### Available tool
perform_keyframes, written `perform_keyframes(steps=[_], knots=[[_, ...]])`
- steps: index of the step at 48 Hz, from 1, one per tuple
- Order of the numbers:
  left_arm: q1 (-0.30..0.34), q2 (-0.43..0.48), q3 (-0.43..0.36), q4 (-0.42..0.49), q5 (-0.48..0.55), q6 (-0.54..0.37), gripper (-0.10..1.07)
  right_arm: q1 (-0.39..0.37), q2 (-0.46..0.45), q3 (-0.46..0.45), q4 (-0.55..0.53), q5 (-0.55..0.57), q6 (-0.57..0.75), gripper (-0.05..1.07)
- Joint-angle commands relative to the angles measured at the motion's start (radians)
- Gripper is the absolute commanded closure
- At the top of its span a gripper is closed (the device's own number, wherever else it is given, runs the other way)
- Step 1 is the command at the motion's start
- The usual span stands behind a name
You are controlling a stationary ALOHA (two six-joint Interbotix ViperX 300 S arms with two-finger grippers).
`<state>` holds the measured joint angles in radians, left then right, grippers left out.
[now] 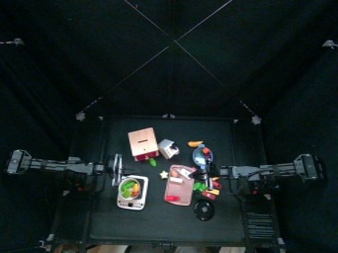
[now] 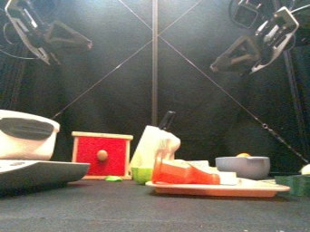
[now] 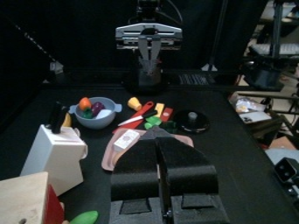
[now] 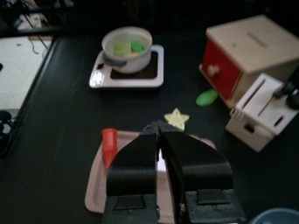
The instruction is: Place ketchup on plate
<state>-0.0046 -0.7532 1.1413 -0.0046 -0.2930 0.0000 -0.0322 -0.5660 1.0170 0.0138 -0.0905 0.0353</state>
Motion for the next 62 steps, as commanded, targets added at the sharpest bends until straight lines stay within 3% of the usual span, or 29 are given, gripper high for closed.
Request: perform_keyframes(steps=[1, 19, 31, 44, 50, 62], knots=[[-0.003, 0.041, -0.035, -0.002, -0.005, 0.000, 0.93, -0.026, 0.031, -0.025, 0.051, 0.032, 0.002, 1.00], [-0.005, 0.143, -0.061, -0.002, -0.012, -0.002, 0.74, -0.094, 0.173, -0.048, 0.164, 0.133, 0.002, 0.94], [-0.005, 0.155, -0.058, -0.002, -0.017, -0.003, 0.64, -0.100, 0.288, -0.097, 0.164, 0.199, 0.002, 0.64], [-0.005, 0.156, -0.055, -0.002, -0.017, -0.002, 0.63, -0.106, 0.391, -0.138, 0.156, 0.239, 0.002, 0.28], [-0.005, 0.156, -0.054, -0.002, -0.017, -0.002, 0.63, -0.106, 0.420, -0.147, 0.152, 0.239, 0.002, 0.22], [-0.005, 0.155, -0.054, -0.002, -0.017, -0.002, 0.63, -0.114, 0.456, -0.163, 0.121, 0.267, 0.002, 0.21]])
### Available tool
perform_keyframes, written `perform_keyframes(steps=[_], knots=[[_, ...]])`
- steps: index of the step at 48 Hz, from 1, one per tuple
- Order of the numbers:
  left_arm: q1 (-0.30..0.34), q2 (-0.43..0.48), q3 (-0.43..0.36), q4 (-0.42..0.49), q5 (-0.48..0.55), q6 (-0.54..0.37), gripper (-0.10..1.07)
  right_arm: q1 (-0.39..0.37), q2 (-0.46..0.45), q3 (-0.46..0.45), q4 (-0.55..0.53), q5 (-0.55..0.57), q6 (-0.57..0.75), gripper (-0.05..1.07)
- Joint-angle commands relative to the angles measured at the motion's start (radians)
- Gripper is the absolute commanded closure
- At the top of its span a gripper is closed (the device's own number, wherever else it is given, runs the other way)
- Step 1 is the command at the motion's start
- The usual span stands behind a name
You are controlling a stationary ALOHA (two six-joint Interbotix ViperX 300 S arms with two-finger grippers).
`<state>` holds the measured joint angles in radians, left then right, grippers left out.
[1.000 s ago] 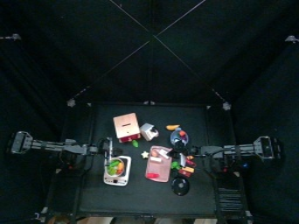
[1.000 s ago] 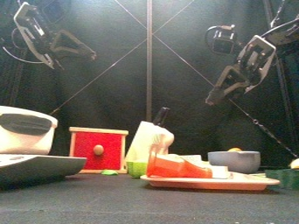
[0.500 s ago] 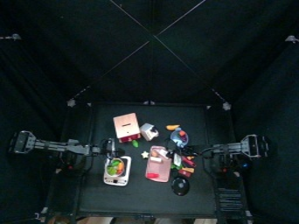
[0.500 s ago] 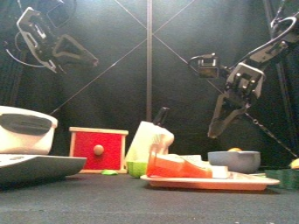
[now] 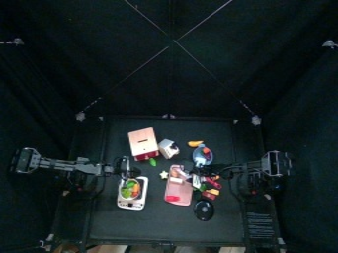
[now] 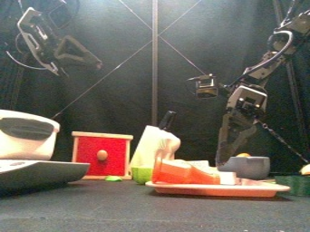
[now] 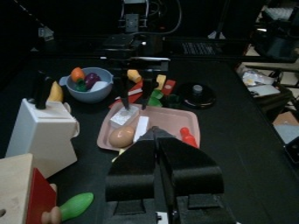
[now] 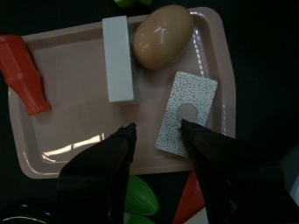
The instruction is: Place ketchup on plate
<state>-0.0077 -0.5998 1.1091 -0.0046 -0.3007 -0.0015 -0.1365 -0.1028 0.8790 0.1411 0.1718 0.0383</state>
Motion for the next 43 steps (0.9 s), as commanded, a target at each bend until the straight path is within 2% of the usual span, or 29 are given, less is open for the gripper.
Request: perform_keyframes(steps=[1, 16, 25, 33, 43], knots=[[-0.002, 0.002, -0.021, -0.002, -0.009, 0.000, 0.63, -0.012, -0.006, -0.025, -0.008, 0.006, -0.002, 0.21], [-0.002, 0.002, -0.021, -0.002, -0.009, 0.000, 0.63, -0.046, -0.002, -0.035, 0.000, 0.014, 0.009, 0.20], [-0.002, 0.002, -0.021, -0.002, -0.009, -0.002, 0.63, -0.046, 0.000, -0.057, -0.017, 0.043, 0.127, 0.19], [-0.002, 0.002, -0.021, -0.002, -0.009, -0.002, 0.62, -0.038, 0.003, -0.069, -0.121, 0.098, 0.258, 0.17], [-0.002, 0.002, -0.021, -0.002, -0.009, -0.002, 0.62, -0.026, 0.029, -0.072, -0.325, 0.110, 0.477, 0.16]])
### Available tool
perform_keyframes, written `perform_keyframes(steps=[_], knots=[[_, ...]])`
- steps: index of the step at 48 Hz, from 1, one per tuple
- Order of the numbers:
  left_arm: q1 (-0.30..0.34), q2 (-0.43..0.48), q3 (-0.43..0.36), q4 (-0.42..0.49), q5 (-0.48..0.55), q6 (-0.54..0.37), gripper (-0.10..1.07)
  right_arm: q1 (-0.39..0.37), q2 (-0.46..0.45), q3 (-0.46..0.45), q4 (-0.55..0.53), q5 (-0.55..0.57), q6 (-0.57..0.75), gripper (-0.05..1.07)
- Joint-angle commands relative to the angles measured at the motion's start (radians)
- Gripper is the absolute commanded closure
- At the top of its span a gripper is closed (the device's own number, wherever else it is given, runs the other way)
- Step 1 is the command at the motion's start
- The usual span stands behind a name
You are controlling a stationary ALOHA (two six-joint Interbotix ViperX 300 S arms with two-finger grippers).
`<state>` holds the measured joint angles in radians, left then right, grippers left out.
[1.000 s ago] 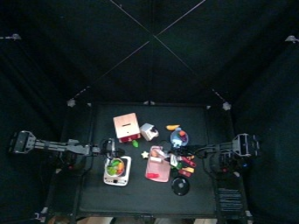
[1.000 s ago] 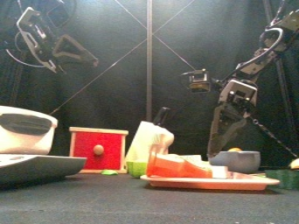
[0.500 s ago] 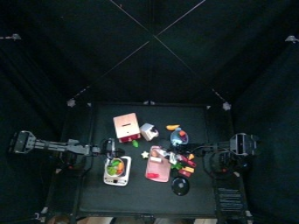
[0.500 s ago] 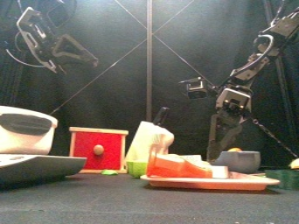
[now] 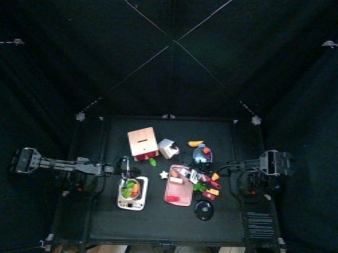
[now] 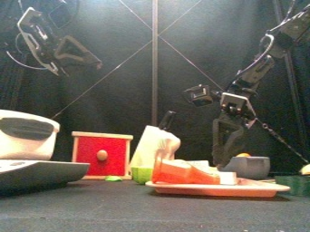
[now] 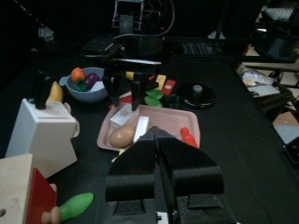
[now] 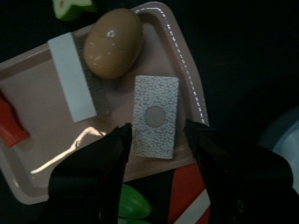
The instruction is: Place ketchup on plate
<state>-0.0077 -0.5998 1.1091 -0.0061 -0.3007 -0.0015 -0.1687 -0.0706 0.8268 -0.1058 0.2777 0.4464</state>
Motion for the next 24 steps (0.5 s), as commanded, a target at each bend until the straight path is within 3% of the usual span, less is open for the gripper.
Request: perform_keyframes(steps=[1, 12, 24], knots=[[-0.002, 0.002, -0.021, 0.000, -0.009, -0.002, 0.62, 0.008, 0.000, -0.020, -0.098, 0.006, 0.089, 0.16], [-0.002, 0.002, -0.021, 0.000, -0.009, -0.002, 0.62, 0.064, 0.034, -0.031, -0.275, 0.012, 0.299, 0.16], [-0.002, 0.002, -0.021, -0.002, -0.009, -0.002, 0.62, 0.094, 0.023, -0.037, -0.304, 0.031, 0.350, 0.16]])
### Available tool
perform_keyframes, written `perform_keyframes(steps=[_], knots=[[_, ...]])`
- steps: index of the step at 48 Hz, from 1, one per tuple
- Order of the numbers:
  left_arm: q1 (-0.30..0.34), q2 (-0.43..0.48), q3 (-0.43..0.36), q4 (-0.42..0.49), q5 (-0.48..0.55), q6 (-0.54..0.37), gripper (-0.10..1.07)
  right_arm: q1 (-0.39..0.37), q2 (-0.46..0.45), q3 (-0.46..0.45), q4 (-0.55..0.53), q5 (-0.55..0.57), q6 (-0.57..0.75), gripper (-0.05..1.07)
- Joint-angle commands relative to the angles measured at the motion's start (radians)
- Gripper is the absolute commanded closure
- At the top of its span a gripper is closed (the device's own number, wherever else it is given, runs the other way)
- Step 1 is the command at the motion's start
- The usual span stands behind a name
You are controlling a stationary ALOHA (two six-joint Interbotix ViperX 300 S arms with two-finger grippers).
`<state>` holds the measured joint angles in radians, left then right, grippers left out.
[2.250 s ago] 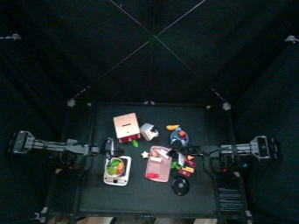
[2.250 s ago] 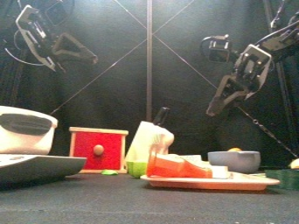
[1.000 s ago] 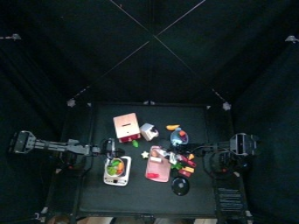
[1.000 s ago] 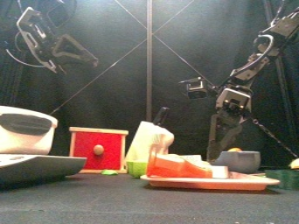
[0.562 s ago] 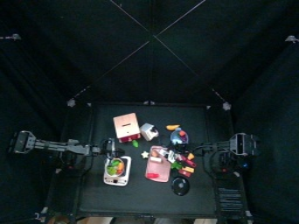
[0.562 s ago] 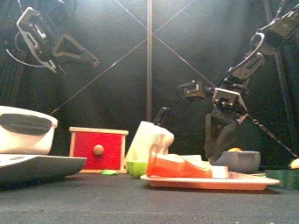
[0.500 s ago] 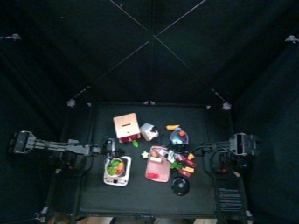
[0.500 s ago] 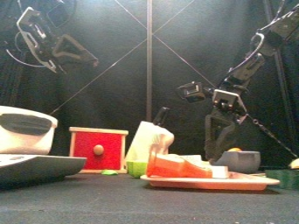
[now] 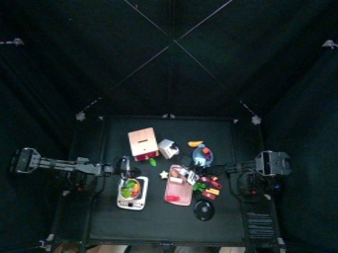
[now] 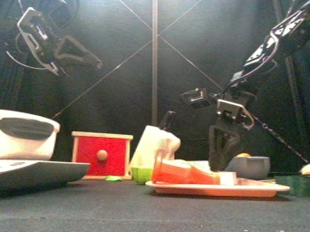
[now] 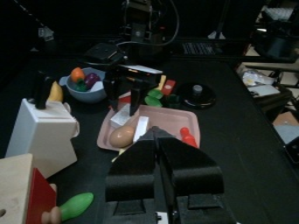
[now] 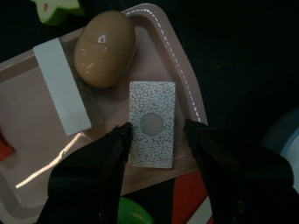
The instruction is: Place ketchup on plate
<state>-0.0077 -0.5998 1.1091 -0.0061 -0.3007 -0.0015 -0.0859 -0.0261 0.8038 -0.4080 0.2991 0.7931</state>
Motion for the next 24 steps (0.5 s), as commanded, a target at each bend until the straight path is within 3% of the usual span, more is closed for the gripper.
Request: perform_keyframes(steps=[1, 24], knots=[[-0.002, 0.002, -0.021, -0.002, -0.009, -0.002, 0.63, 0.012, -0.021, -0.014, 0.000, 0.011, 0.003, 0.16], [-0.002, 0.002, -0.018, -0.006, -0.009, -0.002, 0.62, 0.020, 0.015, -0.015, 0.000, 0.037, 0.008, 0.21]])
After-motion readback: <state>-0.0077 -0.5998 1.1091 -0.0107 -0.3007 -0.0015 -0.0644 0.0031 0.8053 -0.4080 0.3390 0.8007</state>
